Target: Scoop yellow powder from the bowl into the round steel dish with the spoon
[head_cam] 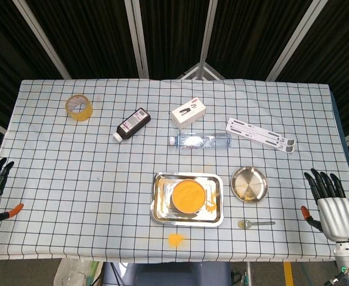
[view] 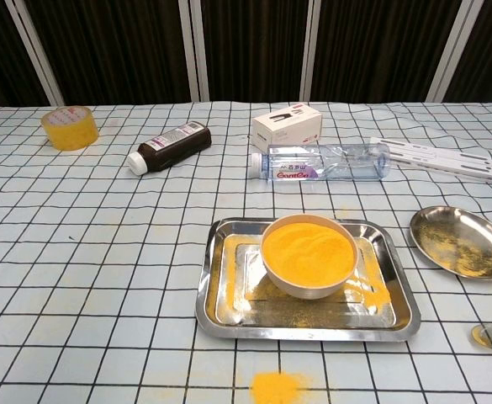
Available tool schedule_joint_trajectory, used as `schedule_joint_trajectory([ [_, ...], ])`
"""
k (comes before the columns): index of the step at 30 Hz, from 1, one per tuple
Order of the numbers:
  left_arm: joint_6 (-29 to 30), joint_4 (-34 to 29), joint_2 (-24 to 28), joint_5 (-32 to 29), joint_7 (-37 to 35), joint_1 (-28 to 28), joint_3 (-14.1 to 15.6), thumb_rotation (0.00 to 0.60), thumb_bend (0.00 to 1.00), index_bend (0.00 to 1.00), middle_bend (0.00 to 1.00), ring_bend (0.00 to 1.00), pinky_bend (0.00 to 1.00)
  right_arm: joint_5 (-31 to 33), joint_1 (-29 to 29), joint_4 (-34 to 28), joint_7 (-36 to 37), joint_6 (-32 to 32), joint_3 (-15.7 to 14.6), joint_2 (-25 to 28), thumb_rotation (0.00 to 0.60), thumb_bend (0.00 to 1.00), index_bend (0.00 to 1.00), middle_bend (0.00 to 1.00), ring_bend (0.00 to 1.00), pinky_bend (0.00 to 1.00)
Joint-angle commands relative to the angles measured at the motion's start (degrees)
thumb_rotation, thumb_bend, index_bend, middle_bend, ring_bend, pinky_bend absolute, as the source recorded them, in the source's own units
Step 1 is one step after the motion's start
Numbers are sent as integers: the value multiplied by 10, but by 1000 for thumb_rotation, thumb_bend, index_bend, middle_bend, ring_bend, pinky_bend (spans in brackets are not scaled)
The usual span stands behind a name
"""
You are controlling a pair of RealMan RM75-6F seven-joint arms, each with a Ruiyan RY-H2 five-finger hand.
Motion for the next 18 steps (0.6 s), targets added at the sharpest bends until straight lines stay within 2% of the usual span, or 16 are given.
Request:
schedule_joint_trajectory([
  [1,-1,-1,0,-3,0,0,0,600,0,0,0,0,0,1,0,-1,-1,-1,0,1,600,412,0,0,0,0],
  [8,2,-5,2,-1,-5,1,-1,600,0,0,0,0,0,-2,0,-6,-4,-5,-6,0,600,412,24,0,0,0],
  [11,4,-6,3,-1,-9,2,-2,600,0,0,0,0,0,-9,3,-9,-20,-13,-13,-3,600,412,221,5,0,0],
  [13,7,-7,2,-2,-13,3,-4,600,0,0,0,0,0,-18,6,-7,-43,-18,-17,-9,600,412,346,44,0,0],
  [16,10,-8,2,0,-19,3,-5,600,0,0,0,0,0,-23,11,-11,-72,-33,-25,-22,600,412,451,100,0,0],
  [18,10,-8,2,1,-23,3,-5,600,0,0,0,0,0,-25,13,-14,-91,-44,-32,-31,600,413,472,114,0,0],
])
